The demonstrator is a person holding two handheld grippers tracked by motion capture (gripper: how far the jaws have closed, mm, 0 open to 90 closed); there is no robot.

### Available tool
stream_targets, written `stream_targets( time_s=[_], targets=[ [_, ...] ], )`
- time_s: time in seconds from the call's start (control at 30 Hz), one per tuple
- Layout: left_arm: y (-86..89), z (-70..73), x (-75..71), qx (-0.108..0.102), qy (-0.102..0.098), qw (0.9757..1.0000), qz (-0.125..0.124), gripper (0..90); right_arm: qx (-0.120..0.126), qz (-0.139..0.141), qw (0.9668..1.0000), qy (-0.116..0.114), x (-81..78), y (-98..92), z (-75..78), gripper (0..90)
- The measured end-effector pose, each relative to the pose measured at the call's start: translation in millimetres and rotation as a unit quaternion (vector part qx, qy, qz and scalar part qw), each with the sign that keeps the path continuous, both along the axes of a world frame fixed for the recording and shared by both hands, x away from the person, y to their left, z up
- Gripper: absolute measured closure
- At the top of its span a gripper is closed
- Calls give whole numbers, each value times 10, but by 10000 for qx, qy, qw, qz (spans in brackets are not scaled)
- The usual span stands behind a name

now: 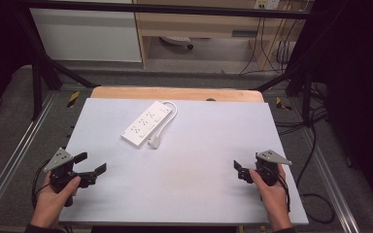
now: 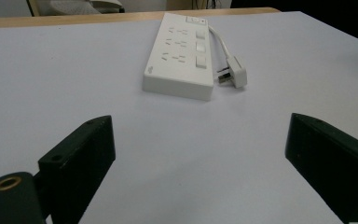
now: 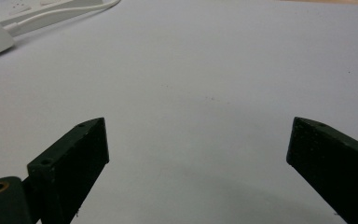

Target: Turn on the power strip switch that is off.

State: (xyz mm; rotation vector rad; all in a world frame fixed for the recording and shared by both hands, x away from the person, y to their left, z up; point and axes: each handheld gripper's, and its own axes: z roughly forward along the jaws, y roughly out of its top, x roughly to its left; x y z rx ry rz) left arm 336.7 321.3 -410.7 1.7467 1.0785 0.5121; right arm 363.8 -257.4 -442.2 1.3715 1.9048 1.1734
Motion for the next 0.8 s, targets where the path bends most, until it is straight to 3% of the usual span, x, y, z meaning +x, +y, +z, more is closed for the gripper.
stream_targets(
  time_s=[0.4, 0.57, 0.8],
  targets=[
    [-34, 39, -10, -55, -131, 9999, 19, 73, -285, 119, 9995, 64, 3, 55, -21, 49],
    [-36, 55, -12, -194, -181, 9996, 55, 74, -403, 228, 9989, 89, 1, 92, -30, 44],
    [-50, 108, -36, -345, -414, 9985, 4, 72, -365, 297, 9988, 98, -12, 110, -12, 37]
  ],
)
